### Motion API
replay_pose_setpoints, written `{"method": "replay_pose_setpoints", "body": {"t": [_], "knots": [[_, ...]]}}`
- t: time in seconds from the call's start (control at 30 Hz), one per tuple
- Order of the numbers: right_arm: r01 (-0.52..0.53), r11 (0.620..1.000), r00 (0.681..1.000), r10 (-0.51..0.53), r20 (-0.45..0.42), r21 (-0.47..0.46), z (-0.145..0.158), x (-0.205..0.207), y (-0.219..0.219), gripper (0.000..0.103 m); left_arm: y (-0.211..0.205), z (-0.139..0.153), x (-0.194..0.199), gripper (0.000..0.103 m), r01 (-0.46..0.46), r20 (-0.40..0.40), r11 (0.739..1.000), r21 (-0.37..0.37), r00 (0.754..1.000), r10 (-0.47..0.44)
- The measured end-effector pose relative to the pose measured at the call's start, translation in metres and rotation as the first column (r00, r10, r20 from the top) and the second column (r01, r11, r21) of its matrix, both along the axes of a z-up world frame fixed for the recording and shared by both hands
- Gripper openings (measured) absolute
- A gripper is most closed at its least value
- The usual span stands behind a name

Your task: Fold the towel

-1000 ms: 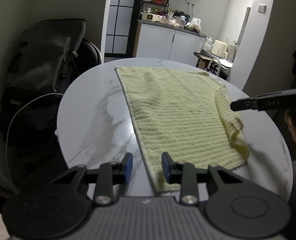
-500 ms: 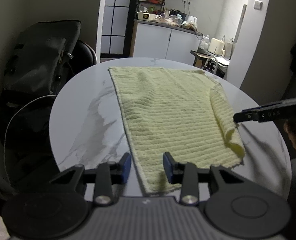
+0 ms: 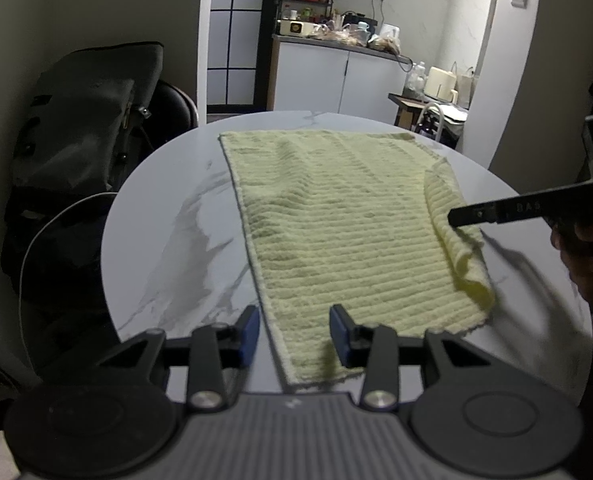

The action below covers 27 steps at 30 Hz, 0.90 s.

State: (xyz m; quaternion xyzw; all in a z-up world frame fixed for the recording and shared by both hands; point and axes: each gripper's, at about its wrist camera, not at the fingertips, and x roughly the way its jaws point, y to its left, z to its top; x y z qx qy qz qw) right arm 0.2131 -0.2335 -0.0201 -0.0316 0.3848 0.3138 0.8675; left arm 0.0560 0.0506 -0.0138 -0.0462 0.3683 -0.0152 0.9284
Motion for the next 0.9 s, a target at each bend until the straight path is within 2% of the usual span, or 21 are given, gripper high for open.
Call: {"method": "replay_pose_setpoints", "body": {"t": [0.6,0.77,0.9], "knots": [[-0.042,0.997,0.999,0.039,0.032,0.064,0.019,-0.013,-0.003,0.051,-0.002,-0.001,-0.003,0.043,0.016,0.005,1.0,0.002,1.0,-0.016],[-0.054,0.99,0.997,0.047,0.056,0.134,0.028,-0.013,-0.006,0.051,-0.001,-0.001,-0.003,0.043,0.015,0.005,1.0,0.003,1.0,-0.015],[-0.041,0.993,0.997,0.033,0.068,0.112,0.03,-0.014,-0.006,0.051,-0.002,0.0,-0.003,0.044,0.019,0.006,1.0,0.003,1.0,-0.019]]}}
